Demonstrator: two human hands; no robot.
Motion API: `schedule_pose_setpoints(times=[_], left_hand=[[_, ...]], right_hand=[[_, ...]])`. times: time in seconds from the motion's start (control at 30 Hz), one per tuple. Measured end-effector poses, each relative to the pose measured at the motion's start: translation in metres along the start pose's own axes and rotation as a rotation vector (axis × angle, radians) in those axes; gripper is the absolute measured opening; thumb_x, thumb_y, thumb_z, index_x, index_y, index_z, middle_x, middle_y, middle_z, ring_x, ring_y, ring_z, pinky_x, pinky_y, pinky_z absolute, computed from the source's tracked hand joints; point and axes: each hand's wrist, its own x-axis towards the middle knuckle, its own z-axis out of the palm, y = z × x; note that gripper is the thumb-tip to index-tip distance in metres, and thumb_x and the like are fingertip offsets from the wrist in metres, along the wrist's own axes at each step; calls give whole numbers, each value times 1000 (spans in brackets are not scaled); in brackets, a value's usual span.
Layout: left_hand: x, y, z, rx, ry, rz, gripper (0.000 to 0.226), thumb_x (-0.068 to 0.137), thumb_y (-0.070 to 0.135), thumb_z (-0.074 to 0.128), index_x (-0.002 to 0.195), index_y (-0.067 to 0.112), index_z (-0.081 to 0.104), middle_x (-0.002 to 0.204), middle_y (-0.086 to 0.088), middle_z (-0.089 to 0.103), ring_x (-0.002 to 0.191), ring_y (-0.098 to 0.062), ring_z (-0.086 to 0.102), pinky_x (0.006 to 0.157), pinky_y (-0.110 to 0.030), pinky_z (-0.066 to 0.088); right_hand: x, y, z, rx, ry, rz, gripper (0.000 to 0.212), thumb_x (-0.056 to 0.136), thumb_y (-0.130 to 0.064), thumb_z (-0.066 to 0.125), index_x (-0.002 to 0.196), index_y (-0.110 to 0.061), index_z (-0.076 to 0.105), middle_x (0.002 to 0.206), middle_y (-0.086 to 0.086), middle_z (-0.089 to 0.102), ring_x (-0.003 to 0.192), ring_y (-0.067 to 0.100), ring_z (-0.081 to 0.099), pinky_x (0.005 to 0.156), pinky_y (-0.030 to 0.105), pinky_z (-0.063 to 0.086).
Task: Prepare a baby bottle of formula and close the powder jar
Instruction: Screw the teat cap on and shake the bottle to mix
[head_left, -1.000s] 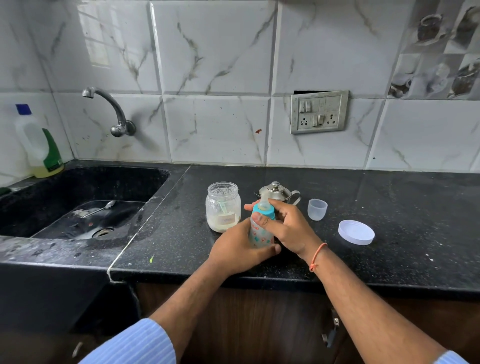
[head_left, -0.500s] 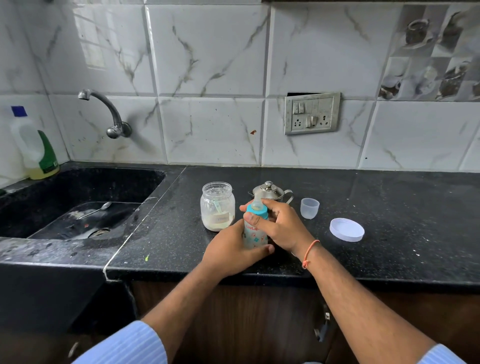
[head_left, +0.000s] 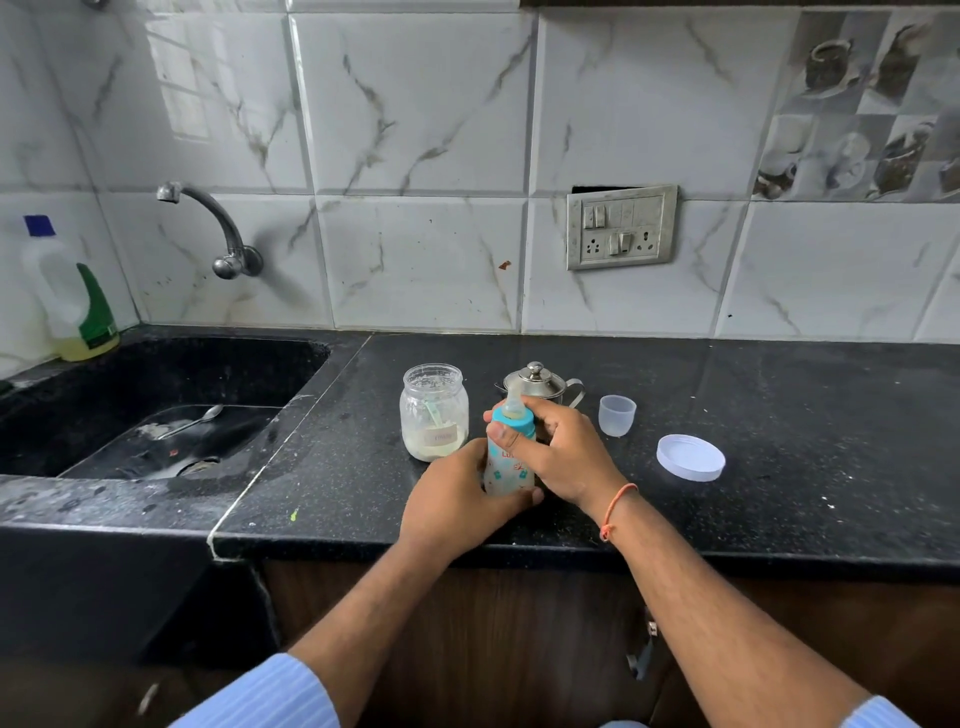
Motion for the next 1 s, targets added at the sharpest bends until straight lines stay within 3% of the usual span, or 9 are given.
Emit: schedule_pose_setpoints(times=[0.07, 0.13, 0.23, 0.33, 0.6, 0.7, 0.8, 0.9, 1.0], left_hand=[[9, -7, -8, -56, -167, 37, 57, 81, 57, 90, 128, 34, 67, 114, 20, 79, 105, 2, 75, 97, -39, 64], [11, -12, -11, -99, -196, 55, 51, 85, 43, 93, 128, 31, 69, 116, 19, 80, 108, 3, 75, 101, -40, 63], [4, -5, -6, -41, -75, 44, 53, 80, 56, 89, 125, 35, 70, 108, 23, 79, 100, 4, 75, 92, -37, 65], [-5, 3, -2, 58, 42, 45, 72, 68, 76, 65, 129, 38, 68, 105, 22, 78, 95, 1, 74, 83, -36, 65], [6, -4, -9, -22, -106, -12, 86, 59, 83, 74, 134, 40, 68, 113, 26, 79, 105, 8, 73, 97, -37, 65], [5, -7, -5, -1, -96, -16, 75, 66, 80, 80, 130, 44, 67, 112, 29, 78, 104, 8, 73, 95, -37, 65], [4, -7, -3, 37, -63, 9, 68, 74, 75, 85, 131, 43, 66, 118, 29, 77, 108, 7, 71, 95, -35, 64], [2, -5, -4, 62, -49, 32, 70, 78, 74, 85, 137, 41, 64, 125, 26, 75, 112, 5, 70, 96, -32, 63], [1, -3, -4, 74, -38, 42, 71, 80, 73, 84, 139, 40, 63, 129, 26, 75, 115, 4, 70, 94, -26, 61]], right_hand=[[3, 0, -6, 14, -72, 24, 60, 80, -67, 75, 122, -24, 77, 116, -11, 80, 111, 7, 74, 100, 44, 61], [3, 0, -5, -4, -57, 19, 61, 79, -68, 74, 121, -24, 77, 115, -12, 80, 110, 7, 74, 99, 44, 61], [-2, 4, 5, -25, 60, -6, 59, 80, -69, 73, 120, -25, 79, 111, -13, 80, 106, 6, 75, 95, 42, 62], [-5, 5, 19, -54, 172, -24, 54, 81, -67, 74, 117, -27, 80, 110, -15, 80, 104, 4, 74, 93, 40, 63], [-9, -3, 14, -103, 126, 86, 87, 71, -86, 72, 137, -29, 69, 121, -16, 77, 112, 0, 71, 95, 32, 62], [-19, -6, -2, -23, 153, 33, 67, 73, -79, 77, 123, -35, 73, 109, -16, 79, 99, 1, 74, 84, 26, 62], [-21, -4, -30, 15, 247, -52, 34, 85, -61, 77, 103, -32, 77, 97, -12, 80, 93, 8, 74, 82, 32, 62], [-8, 11, -64, -231, 388, -12, 21, 91, -46, 79, 99, -28, 75, 91, -9, 76, 88, 13, 71, 80, 35, 60], [12, 30, -89, -698, 322, 207, 52, 86, -61, 73, 127, -30, 66, 118, -10, 71, 116, 23, 64, 93, 43, 55]])
